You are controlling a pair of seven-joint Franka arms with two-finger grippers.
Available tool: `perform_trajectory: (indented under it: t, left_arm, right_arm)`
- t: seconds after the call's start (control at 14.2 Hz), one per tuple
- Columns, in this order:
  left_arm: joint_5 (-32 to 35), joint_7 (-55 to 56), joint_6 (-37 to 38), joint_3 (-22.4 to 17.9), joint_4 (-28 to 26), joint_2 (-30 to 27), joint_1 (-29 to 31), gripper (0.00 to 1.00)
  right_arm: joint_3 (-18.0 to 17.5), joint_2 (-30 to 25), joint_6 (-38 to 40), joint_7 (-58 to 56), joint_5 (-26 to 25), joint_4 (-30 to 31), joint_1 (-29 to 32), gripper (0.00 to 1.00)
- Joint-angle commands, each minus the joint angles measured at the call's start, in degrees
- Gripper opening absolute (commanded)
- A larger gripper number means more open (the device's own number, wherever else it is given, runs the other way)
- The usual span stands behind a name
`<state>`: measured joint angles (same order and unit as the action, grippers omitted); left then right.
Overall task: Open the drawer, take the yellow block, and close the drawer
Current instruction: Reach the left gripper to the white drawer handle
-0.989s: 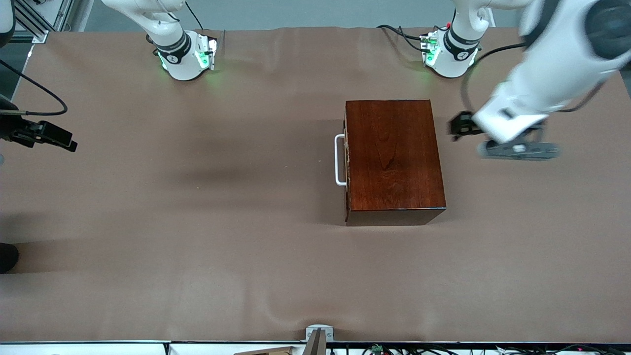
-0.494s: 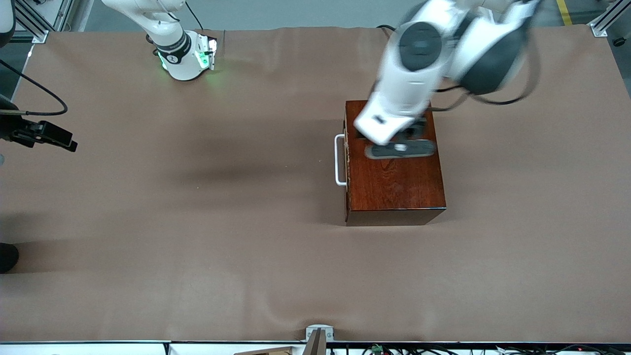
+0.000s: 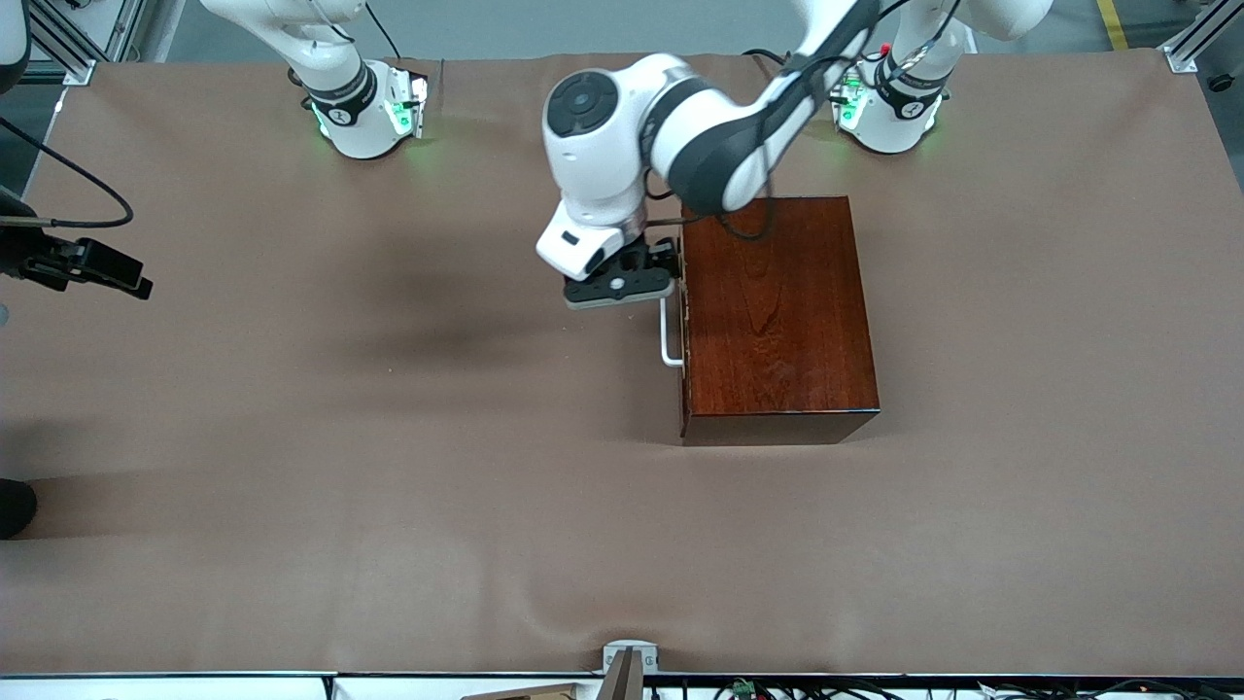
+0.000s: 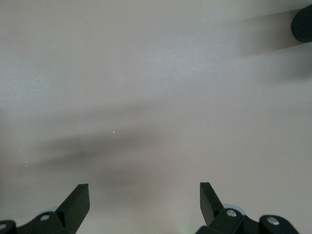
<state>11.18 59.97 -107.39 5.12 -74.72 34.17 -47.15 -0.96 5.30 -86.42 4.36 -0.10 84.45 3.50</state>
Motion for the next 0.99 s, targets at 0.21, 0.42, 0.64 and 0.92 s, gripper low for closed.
perform_trajectory:
  t: [0.21, 0.42, 0.64, 0.92]
  left_arm:
    - [1.4, 0.8, 1.7, -3.3, 2.5, 5.9, -3.1, 1.00]
    - [1.4, 4.3, 2.1, -4.1, 2.4, 7.2, -3.1, 1.00]
    - [1.2, 7.0, 2.3, -4.2, 2.3, 7.7, -3.0, 1.00]
    - [0.9, 8.2, 2.3, -4.2, 2.3, 9.2, -3.1, 1.00]
  right_arm:
    - [0.2, -0.6, 0.4, 0.2, -0.3, -0.2, -0.3, 1.00]
    - [0.2, -0.6, 0.4, 0.2, -0.3, -0.2, -0.3, 1.00]
    - [0.2, -0.6, 0.4, 0.2, -0.3, -0.2, -0.3, 1.00]
    - [0.2, -0.6, 0.4, 0.2, -0.3, -0.2, -0.3, 1.00]
